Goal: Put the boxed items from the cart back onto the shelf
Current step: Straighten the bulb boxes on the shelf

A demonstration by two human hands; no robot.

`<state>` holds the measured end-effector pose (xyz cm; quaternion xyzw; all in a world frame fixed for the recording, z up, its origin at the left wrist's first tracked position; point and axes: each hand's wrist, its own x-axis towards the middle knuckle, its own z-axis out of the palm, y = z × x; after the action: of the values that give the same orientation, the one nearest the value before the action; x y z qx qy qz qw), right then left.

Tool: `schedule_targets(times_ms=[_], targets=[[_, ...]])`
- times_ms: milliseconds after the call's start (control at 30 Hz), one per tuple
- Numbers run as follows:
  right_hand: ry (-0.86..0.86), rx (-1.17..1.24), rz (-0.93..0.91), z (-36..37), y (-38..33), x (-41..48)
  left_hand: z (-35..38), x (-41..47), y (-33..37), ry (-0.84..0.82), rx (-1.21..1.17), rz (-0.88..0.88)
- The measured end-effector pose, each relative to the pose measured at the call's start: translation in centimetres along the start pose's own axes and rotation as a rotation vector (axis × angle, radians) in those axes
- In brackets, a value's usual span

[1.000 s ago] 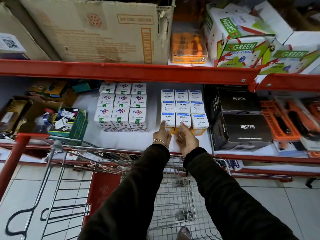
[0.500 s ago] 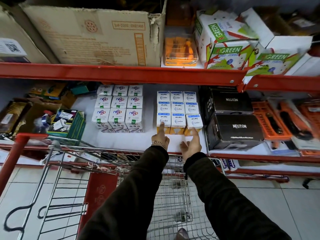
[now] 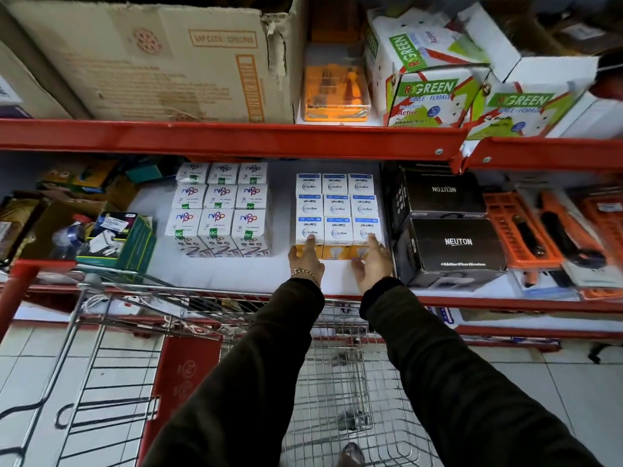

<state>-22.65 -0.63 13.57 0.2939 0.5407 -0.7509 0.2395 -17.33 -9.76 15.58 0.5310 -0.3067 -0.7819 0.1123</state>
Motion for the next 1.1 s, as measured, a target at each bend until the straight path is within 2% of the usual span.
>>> schedule_targets(times_ms=[267,367,433,567,667,733,833,933,1100], targets=[[-0.01,0.011,0.065,-1.5,-1.0,-2.2,-0.4,-1.7,-0.5,0.114,0.213,0.041],[-0.014,0.089,0.131,-3.7,-1.0,-3.7,-0.1,-3.4,-2.0,0.035,0.235,0.017],[-0.003,0.121,0.163,-5.9,-1.1,-4.2,0.7,-4.7,-3.4,-0.015,0.148,-0.04],[0.118,0.262,0.128,-11.6,-3.2,-4.6,3.3,-6.6,-6.8,-0.127,0.085,-0.105],[0.205,0.368,0.031,-14.5,-5.9,-4.1,5.7,-7.3,-9.2,-0.21,0.214,-0.035],[0.238,0.35,-0.023,-15.3,-7.3,-3.5,7.3,-7.5,-10.5,-0.25,0.366,0.029],[0.169,0.254,-0.04,-15.9,-8.7,-3.0,9.3,-8.0,-12.0,-0.275,0.529,0.122],[0.1,0.224,-0.042,-15.6,-9.8,-2.3,10.4,-8.0,-12.7,-0.247,0.584,0.211],[0.111,0.154,-0.042,-15.4,-10.3,-1.4,11.1,-7.9,-12.9,-0.218,0.632,0.232]])
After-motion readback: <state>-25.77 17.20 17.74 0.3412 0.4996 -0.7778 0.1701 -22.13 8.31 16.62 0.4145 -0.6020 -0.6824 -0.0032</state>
